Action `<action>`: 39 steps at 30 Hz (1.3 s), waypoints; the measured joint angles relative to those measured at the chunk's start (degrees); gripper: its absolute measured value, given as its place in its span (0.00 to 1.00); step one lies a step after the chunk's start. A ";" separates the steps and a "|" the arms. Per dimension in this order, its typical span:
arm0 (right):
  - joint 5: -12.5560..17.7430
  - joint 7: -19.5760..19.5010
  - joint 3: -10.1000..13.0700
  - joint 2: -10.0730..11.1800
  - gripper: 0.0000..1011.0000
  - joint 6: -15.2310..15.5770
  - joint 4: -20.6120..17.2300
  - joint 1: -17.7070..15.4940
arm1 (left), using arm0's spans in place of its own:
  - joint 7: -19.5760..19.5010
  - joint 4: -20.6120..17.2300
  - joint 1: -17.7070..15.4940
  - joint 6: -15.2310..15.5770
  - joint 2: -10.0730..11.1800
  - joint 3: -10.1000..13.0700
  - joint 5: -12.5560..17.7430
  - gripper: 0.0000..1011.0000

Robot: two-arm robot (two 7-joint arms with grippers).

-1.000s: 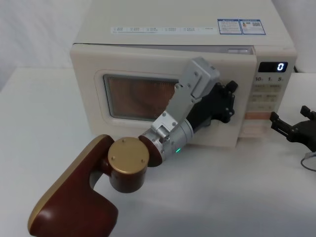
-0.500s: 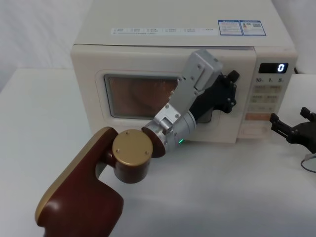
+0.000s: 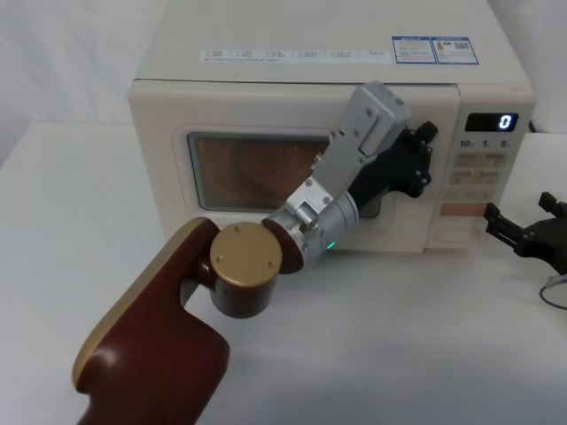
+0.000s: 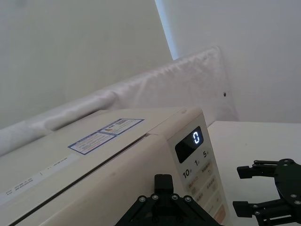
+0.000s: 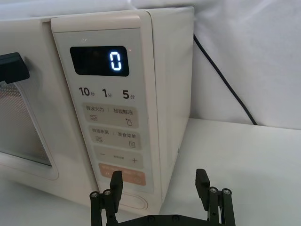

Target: Press the button to open the microwave door with one hand; close the microwave door with the other hand.

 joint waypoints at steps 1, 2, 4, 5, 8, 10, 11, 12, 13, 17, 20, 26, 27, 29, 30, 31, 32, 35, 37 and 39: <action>0.00 0.00 0.00 0.00 0.99 0.00 0.00 0.00 | -0.03 0.17 -0.14 0.00 -0.07 -0.01 0.06 0.00; 0.00 0.00 0.00 0.00 0.99 0.00 0.00 0.00 | -0.04 0.35 -0.28 0.00 -0.14 -0.04 0.14 0.00; 0.00 0.00 0.00 0.00 0.99 0.00 0.00 0.00 | 0.12 0.64 -0.42 0.10 -0.30 -0.16 0.31 0.00; 0.00 0.00 0.00 0.00 0.99 0.00 -0.01 0.00 | 0.26 0.70 -0.44 0.19 -0.36 -0.22 0.39 0.00; 0.00 0.00 0.01 0.00 0.99 0.00 0.00 0.00 | 1.04 0.99 -0.48 0.82 -0.64 -0.60 0.71 0.00; 0.00 0.00 0.00 0.00 0.99 0.00 0.00 0.00 | 1.23 1.08 -0.48 0.99 -0.77 -0.72 0.81 0.00; 0.00 0.00 0.00 0.00 0.99 0.00 0.00 0.00 | 1.28 1.12 -0.48 1.05 -0.84 -0.78 0.84 0.00; 0.00 0.00 0.00 0.00 0.99 0.00 0.00 0.00 | 1.35 1.19 -0.49 1.19 -0.92 -0.93 0.88 0.00; 0.00 0.00 0.00 0.00 0.99 0.00 0.00 0.00 | 1.37 1.19 -0.49 1.29 -0.98 -1.01 0.88 0.00; 0.00 0.00 0.00 0.00 0.99 0.00 0.00 0.00 | 0.87 0.76 -0.16 1.53 -1.05 -1.53 0.09 0.00; 0.00 0.00 0.00 0.00 0.99 0.01 0.00 0.00 | -0.44 -0.57 0.65 1.54 -0.68 -1.76 -1.44 0.00; 0.00 0.00 0.00 0.00 0.99 0.00 0.00 0.00 | -2.47 -4.19 3.39 2.34 0.30 -1.83 -4.88 0.00; 0.00 0.00 0.00 0.00 0.99 0.00 0.00 0.00 | -2.54 -4.80 3.84 2.55 0.48 -1.89 -5.28 0.00; 0.00 0.00 0.00 0.00 0.99 0.00 0.00 0.00 | -2.64 -6.41 5.20 3.22 0.99 -2.09 -6.46 0.00; 0.00 0.00 0.00 0.00 0.99 0.00 0.00 0.00 | -2.56 -7.67 6.26 3.70 1.41 -2.37 -7.24 0.00; 0.00 0.00 0.00 0.00 0.99 0.00 0.00 0.00 | -2.47 -8.22 6.79 3.90 1.58 -2.49 -7.53 0.00; 0.00 0.00 0.00 0.00 0.99 0.01 0.00 0.00 | -2.23 -8.88 7.38 4.13 1.82 -2.65 -7.88 0.00; 0.00 0.00 0.00 0.00 0.99 0.00 0.00 0.00 | -1.19 -11.51 9.83 4.83 2.77 -3.57 -9.12 0.00; 0.00 0.00 0.00 0.00 0.99 0.00 0.00 0.00 | -0.52 -12.90 11.21 5.21 3.23 -4.23 -9.69 0.00; 0.00 0.00 0.00 0.00 0.99 0.00 0.00 0.00 | 0.76 -14.89 13.51 5.78 3.90 -5.32 -10.56 0.00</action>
